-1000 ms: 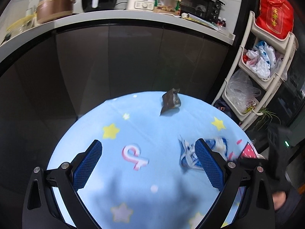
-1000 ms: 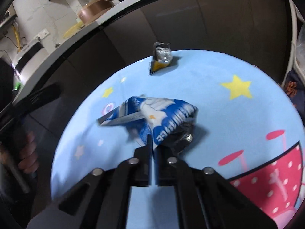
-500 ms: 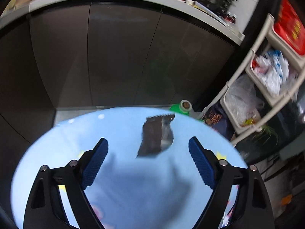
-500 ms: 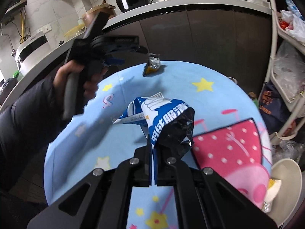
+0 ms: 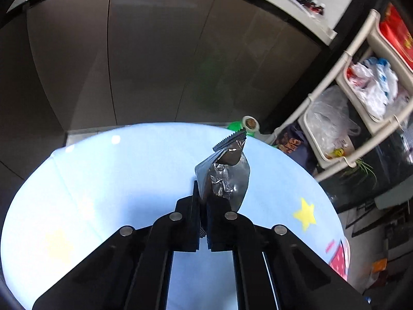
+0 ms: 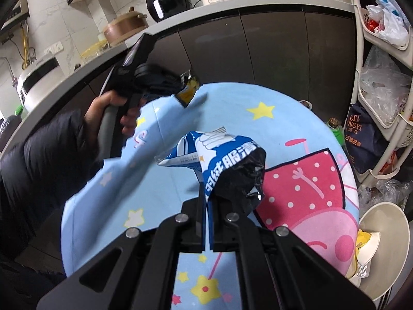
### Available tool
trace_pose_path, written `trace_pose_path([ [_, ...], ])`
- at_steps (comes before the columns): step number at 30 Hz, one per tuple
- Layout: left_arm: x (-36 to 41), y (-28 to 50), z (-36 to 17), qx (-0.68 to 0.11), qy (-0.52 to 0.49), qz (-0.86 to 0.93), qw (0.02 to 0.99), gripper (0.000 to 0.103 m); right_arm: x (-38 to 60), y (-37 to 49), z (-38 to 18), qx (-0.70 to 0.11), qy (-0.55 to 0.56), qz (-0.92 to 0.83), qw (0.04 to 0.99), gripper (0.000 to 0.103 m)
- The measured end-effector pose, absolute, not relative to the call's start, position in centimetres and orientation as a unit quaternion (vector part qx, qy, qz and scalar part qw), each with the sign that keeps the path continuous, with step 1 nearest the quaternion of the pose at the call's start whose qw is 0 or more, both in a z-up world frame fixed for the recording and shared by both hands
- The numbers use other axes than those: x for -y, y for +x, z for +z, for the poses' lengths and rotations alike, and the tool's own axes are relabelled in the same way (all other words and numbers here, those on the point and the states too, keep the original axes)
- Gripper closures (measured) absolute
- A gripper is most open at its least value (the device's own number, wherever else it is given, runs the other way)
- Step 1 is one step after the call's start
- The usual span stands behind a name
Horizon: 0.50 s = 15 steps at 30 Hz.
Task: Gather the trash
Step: 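Carry the chip bag and dark wrapper to the white bin and release both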
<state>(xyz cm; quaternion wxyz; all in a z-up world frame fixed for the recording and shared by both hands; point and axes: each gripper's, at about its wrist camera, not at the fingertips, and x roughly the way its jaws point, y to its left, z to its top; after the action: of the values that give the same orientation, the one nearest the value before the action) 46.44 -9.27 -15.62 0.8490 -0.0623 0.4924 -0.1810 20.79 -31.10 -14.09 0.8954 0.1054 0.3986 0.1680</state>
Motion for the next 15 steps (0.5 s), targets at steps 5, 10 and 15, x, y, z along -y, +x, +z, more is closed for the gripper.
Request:
trace_pose_path([
  [5,9.6,41.1,-12.8,-0.463,-0.04,-0.211,0.86,0.1,31.6,19.6,-12.3,-0.375,0.112,0.166,0.905,0.1],
  [10,11.0,34.9,-9.0,-0.432,-0.02,-0.254,0.865,0.1,32.8,17.0,-10.1,-0.349,0.115,0.156,0.917,0.1],
  [15,13.7,29.9,-6.0,-0.412,-0.01,-0.294,0.862,0.1,35.7,13.1,-8.5,-0.324,0.128,0.125,0.929,0.1],
])
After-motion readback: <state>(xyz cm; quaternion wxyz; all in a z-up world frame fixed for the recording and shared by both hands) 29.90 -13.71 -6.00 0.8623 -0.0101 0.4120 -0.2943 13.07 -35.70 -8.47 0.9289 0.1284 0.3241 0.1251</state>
